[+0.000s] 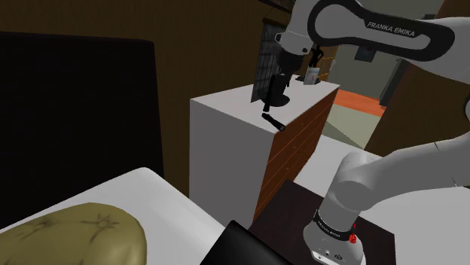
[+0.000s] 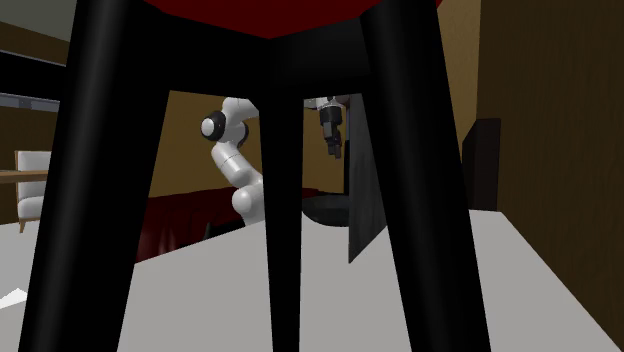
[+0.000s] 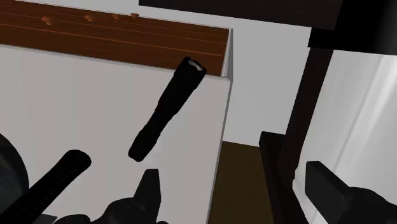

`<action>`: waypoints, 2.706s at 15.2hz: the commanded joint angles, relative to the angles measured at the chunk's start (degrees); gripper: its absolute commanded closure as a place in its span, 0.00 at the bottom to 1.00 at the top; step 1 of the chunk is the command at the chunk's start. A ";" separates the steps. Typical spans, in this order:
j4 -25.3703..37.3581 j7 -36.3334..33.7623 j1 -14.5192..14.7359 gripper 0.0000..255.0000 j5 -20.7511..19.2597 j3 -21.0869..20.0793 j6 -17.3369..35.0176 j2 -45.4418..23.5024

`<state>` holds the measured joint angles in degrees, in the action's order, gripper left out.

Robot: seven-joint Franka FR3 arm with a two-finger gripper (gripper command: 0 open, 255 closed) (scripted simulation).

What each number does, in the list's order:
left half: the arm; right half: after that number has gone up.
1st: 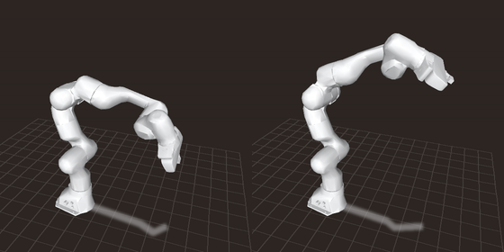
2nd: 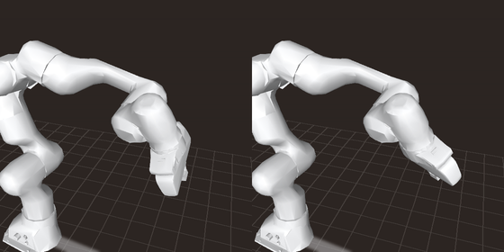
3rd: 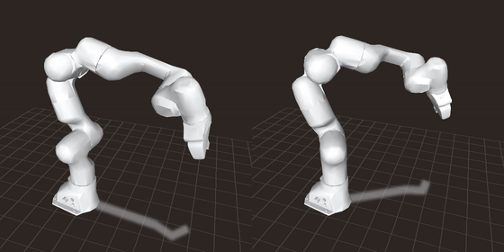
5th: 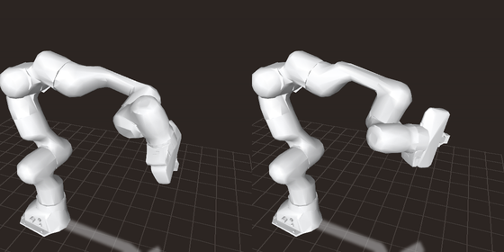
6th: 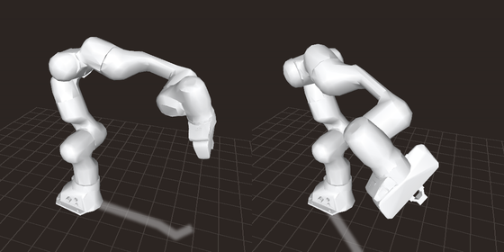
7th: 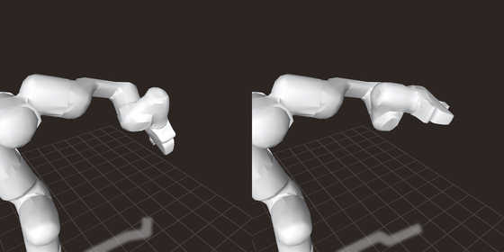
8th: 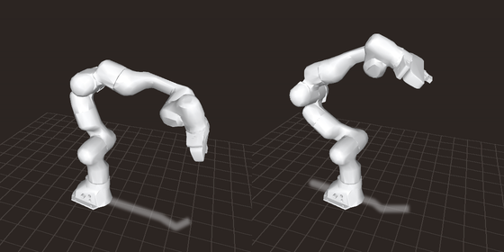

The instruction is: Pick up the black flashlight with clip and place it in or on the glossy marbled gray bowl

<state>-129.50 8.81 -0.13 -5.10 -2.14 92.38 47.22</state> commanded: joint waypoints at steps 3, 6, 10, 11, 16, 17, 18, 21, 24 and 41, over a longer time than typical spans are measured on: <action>-0.40 -5.30 -2.85 0.00 0.87 0.55 1.06 -2.84; -1.34 -13.04 -6.98 0.00 2.33 1.54 2.61 -6.69; -3.43 -23.08 -12.05 0.00 4.50 3.25 4.77 -10.94; -3.58 -23.59 -12.33 0.00 4.63 3.34 4.89 -11.13; -7.61 -23.60 -12.34 0.00 4.61 3.36 8.67 -10.88; -8.39 -23.60 -12.34 0.00 4.60 3.37 9.44 -10.86; -9.60 -23.60 -12.34 0.00 4.60 3.38 10.65 -10.87; -9.60 -23.60 -12.34 0.00 4.60 3.38 10.65 -10.87; -9.60 -23.60 -12.34 0.00 4.60 3.38 10.65 -10.87; -5.67 -23.61 -12.32 1.00 4.62 3.35 6.83 -10.98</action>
<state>-136.16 -14.85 -12.44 -0.46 1.16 100.01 36.46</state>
